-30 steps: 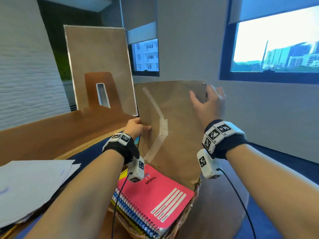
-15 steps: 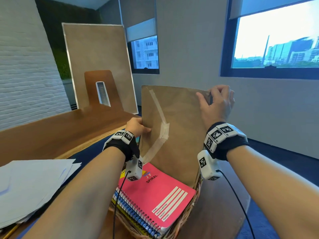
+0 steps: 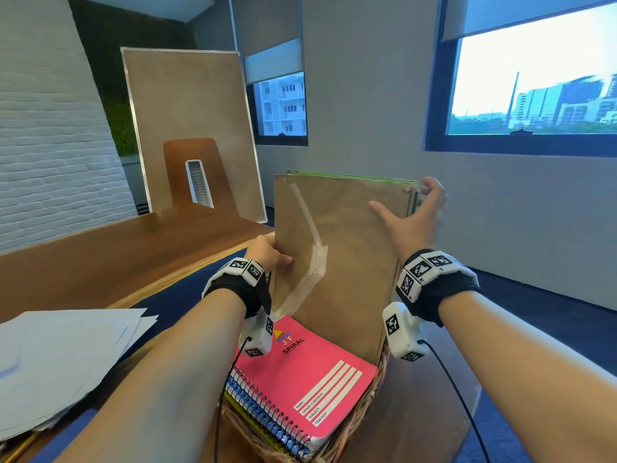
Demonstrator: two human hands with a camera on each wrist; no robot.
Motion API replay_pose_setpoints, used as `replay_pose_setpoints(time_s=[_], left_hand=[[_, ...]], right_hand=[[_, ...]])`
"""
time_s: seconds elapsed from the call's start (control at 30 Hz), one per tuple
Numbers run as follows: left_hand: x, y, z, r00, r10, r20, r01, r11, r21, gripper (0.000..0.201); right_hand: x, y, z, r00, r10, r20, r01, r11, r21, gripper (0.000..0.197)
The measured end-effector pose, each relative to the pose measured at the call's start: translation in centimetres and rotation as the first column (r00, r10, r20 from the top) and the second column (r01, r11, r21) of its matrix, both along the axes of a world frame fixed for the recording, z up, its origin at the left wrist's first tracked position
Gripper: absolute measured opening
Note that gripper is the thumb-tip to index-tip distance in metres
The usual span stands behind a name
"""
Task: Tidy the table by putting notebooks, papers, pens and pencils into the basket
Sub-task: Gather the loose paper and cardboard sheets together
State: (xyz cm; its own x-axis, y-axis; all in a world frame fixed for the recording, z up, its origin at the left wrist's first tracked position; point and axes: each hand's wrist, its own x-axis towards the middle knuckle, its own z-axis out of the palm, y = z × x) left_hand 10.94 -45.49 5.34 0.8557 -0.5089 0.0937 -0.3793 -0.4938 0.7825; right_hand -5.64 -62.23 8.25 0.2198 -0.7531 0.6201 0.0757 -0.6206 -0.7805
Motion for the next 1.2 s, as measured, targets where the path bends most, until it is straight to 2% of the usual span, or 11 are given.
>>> replay_pose_setpoints(time_s=[0.07, 0.13, 0.2, 0.27, 0.37, 0.43, 0.57, 0.87, 1.0, 1.1, 1.2], left_hand=[[-0.1, -0.1, 0.0, 1.000, 0.005, 0.023, -0.006, 1.000, 0.024, 0.036], [-0.1, -0.2, 0.2, 0.998, 0.000, 0.059, -0.006, 0.995, 0.097, 0.038], [0.1, -0.3, 0.3, 0.994, 0.018, 0.105, -0.035, 0.986, 0.164, 0.042], [0.3, -0.4, 0.4, 0.990, 0.054, 0.128, -0.075, 0.983, 0.170, 0.045], [0.4, -0.2, 0.1, 0.990, 0.075, 0.121, -0.098, 0.975, 0.198, 0.027], [0.6, 0.0, -0.5, 0.993, 0.069, 0.097, -0.091, 0.966, 0.243, 0.022], [1.0, 0.5, -2.9, 0.996, 0.078, 0.042, -0.087, 0.944, 0.317, 0.031], [2.1, 0.7, -4.8, 0.996, 0.089, -0.008, -0.086, 0.979, 0.182, 0.036], [2.5, 0.7, -5.0, 0.998, 0.063, -0.030, -0.053, 0.961, 0.270, 0.041], [2.6, 0.5, -5.3, 0.998, 0.061, 0.024, -0.065, 0.899, 0.434, 0.039], [2.6, 0.7, -6.1, 0.998, -0.009, 0.067, -0.038, 0.739, 0.672, 0.057]], right_hand=[[-0.1, 0.1, -0.5, 0.999, 0.047, -0.027, -0.044, 0.993, 0.114, 0.088], [-0.1, 0.1, -0.8, 0.996, 0.083, -0.033, -0.076, 0.980, 0.186, 0.084], [0.0, 0.1, -1.1, 0.994, 0.110, -0.025, -0.102, 0.971, 0.218, 0.070], [0.2, -0.1, -1.4, 0.988, 0.153, -0.003, -0.147, 0.958, 0.245, 0.053], [0.6, -0.3, -1.9, 0.970, 0.237, 0.050, -0.241, 0.922, 0.303, 0.034], [0.5, -0.3, -1.9, 0.962, 0.264, 0.063, -0.271, 0.912, 0.308, 0.030], [0.2, -0.3, -2.0, 0.951, 0.298, 0.088, -0.311, 0.909, 0.279, 0.029], [0.4, -0.2, -2.0, 0.965, 0.255, 0.067, -0.263, 0.929, 0.260, 0.023], [0.4, -0.2, -1.8, 0.969, 0.244, 0.035, -0.245, 0.942, 0.229, 0.022], [0.5, -0.3, -1.8, 0.973, 0.232, 0.015, -0.229, 0.949, 0.218, 0.022], [0.7, -0.4, -1.9, 0.975, 0.223, 0.011, -0.220, 0.952, 0.213, 0.022]])
